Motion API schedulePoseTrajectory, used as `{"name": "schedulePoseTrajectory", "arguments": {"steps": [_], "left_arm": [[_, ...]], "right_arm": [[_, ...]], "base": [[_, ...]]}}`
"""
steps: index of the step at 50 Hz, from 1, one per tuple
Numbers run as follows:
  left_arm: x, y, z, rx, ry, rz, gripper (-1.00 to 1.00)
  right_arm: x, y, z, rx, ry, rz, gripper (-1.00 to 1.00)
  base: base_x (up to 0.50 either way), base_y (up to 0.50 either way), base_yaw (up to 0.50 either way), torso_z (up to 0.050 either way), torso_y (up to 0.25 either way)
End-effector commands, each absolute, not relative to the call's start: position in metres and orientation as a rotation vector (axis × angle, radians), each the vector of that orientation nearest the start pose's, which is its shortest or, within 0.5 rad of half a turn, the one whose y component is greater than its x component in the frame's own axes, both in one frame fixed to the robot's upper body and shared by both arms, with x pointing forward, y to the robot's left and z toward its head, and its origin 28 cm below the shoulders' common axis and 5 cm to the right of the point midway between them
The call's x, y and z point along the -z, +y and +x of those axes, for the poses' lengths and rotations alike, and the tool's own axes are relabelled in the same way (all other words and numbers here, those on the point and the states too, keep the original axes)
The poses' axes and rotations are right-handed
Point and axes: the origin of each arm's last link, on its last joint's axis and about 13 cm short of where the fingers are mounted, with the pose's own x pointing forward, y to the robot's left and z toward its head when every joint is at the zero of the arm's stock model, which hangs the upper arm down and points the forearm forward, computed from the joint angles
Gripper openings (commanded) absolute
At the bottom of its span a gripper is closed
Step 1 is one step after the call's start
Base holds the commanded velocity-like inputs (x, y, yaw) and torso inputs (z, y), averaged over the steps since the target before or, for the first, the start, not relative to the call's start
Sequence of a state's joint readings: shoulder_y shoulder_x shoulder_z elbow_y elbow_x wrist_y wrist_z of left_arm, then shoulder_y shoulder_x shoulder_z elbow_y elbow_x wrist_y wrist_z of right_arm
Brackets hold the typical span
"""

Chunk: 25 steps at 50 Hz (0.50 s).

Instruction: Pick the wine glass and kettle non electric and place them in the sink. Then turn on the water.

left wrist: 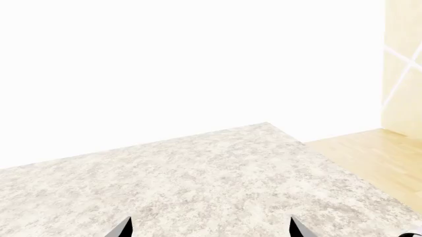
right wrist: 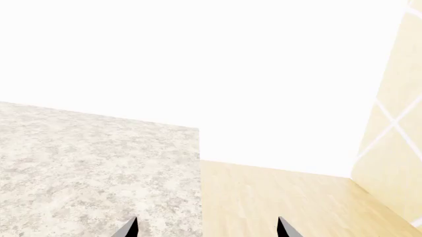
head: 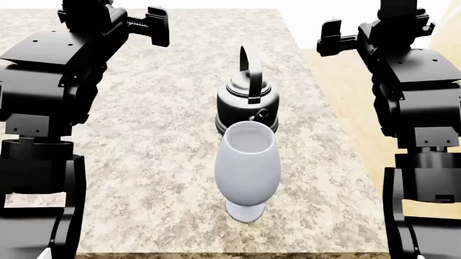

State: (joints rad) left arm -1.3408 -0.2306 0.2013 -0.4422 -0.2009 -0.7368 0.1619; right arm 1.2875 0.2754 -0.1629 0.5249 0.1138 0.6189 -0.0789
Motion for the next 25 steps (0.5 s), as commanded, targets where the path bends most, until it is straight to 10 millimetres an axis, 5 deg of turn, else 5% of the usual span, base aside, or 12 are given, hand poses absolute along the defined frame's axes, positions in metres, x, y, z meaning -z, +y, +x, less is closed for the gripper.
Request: {"name": "schedulePoseTrajectory", "arguments": {"steps": [1,11,25], "left_arm": [[-0.316,0.253,0.388,0.159,-0.12,0.134,1.0],[-0.316,0.263,0.38,0.238,-0.093,0.16,1.0],[-0.37,0.299,0.301,0.586,0.08,0.313,1.0]], "right_arm": [[-0.293,-0.176,0.395,0.054,-0.113,-0.165,1.0],[-0.292,-0.175,0.397,0.047,-0.113,-0.169,1.0],[-0.282,-0.179,0.404,0.036,-0.093,-0.165,1.0]], "base": [[0.0,0.0,0.0,0.0,0.0],[0.0,0.0,0.0,0.0,0.001],[0.0,0.0,0.0,0.0,0.0]]}}
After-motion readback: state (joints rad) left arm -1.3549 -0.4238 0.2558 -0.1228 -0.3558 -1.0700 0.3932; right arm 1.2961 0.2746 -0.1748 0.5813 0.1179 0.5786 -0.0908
